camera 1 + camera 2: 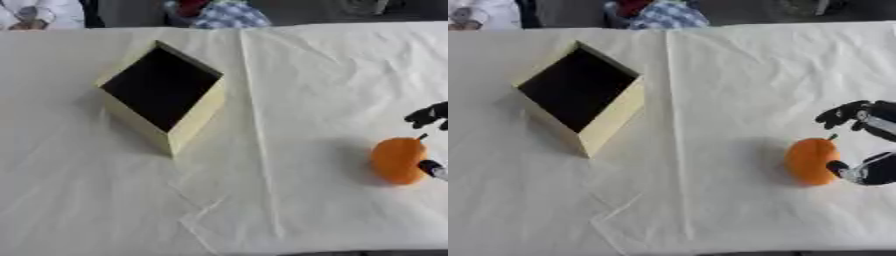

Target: Pick up objects on the table and place them in the box.

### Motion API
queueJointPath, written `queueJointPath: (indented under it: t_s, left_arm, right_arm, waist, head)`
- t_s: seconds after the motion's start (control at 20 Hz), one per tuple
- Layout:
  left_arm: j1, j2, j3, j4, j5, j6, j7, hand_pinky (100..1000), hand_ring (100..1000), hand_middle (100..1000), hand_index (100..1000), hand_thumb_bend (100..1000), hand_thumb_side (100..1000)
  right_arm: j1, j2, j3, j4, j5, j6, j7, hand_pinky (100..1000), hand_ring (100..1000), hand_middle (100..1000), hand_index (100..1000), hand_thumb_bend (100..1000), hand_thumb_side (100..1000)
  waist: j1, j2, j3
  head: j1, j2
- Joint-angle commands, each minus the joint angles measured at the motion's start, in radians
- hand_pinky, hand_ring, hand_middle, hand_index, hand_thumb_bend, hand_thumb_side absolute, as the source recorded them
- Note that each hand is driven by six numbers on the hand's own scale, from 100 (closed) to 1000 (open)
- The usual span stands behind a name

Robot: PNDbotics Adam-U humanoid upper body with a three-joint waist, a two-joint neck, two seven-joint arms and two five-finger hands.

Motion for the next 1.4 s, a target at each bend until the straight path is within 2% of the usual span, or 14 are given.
queueJointPath:
  t_s: [0.05,0.4,0.6,0.7,0.8,0.95,1.0,1.05,1.1,1.25,1.4]
  left_arm:
    - [-0.013,0.015,0.0,-0.019,0.003,0.001,-0.004,717,790,796,728,100,764]
    - [-0.014,0.009,-0.002,-0.019,0.002,0.006,-0.008,717,791,797,727,100,767]
    - [-0.014,0.006,-0.003,-0.019,0.003,0.008,-0.009,717,791,798,728,100,768]
    - [-0.014,0.005,-0.003,-0.019,0.003,0.009,-0.01,717,791,798,727,100,768]
    - [-0.014,0.004,-0.003,-0.019,0.002,0.009,-0.011,717,792,798,727,100,768]
    - [-0.014,0.003,-0.003,-0.019,0.002,0.01,-0.012,717,792,798,727,100,769]
    - [-0.014,0.002,-0.003,-0.019,0.001,0.011,-0.012,717,792,798,727,100,769]
    - [-0.013,0.002,-0.004,-0.019,0.001,0.012,-0.013,717,792,799,727,100,770]
    - [-0.013,0.001,-0.004,-0.019,0.001,0.012,-0.013,717,792,799,727,100,770]
    - [-0.014,0.0,-0.003,-0.019,0.001,0.012,-0.013,717,792,799,727,100,768]
    - [-0.014,-0.001,-0.003,-0.019,0.002,0.013,-0.013,717,792,799,727,100,767]
  right_arm:
    - [-0.012,-0.042,0.009,-0.015,-0.014,0.033,0.023,777,851,747,884,335,100]
    - [-0.02,-0.041,0.04,-0.015,0.0,0.104,0.053,777,846,746,875,338,100]
    - [-0.033,-0.038,0.053,-0.015,0.012,0.135,0.052,752,827,711,860,345,100]
    - [-0.038,-0.039,0.061,-0.015,0.022,0.157,0.052,717,792,631,841,332,100]
    - [-0.043,-0.039,0.068,-0.015,0.032,0.182,0.054,697,774,605,826,308,100]
    - [-0.05,-0.037,0.074,-0.015,0.051,0.194,0.044,611,693,532,758,263,100]
    - [-0.051,-0.037,0.074,-0.015,0.061,0.194,0.034,611,693,532,758,263,100]
    - [-0.053,-0.037,0.074,-0.015,0.072,0.193,0.019,564,646,486,704,238,100]
    - [-0.055,-0.037,0.073,-0.015,0.086,0.191,-0.002,558,642,481,698,239,100]
    - [-0.058,-0.037,0.074,-0.015,0.126,0.189,-0.082,411,597,442,627,208,100]
    - [-0.057,-0.035,0.082,-0.015,0.133,0.185,-0.138,362,574,425,552,239,100]
  waist:
    - [-0.002,-0.009,0.003]
    - [-0.002,-0.005,0.008]
    - [-0.001,-0.004,0.01]
    - [0.0,-0.003,0.011]
    - [0.0,-0.002,0.013]
    - [0.0,-0.001,0.013]
    - [-0.001,0.0,0.013]
    - [-0.001,0.0,0.013]
    - [-0.002,0.0,0.013]
    - [-0.002,0.0,0.014]
    - [-0.002,-0.001,0.015]
  head:
    - [-0.006,-0.007]
    - [-0.01,-0.011]
    - [-0.014,-0.01]
    - [-0.016,-0.011]
    - [-0.017,-0.011]
    - [-0.019,-0.01]
    - [-0.02,-0.01]
    - [-0.02,-0.009]
    - [-0.02,-0.009]
    - [-0.021,-0.009]
    - [-0.022,-0.009]
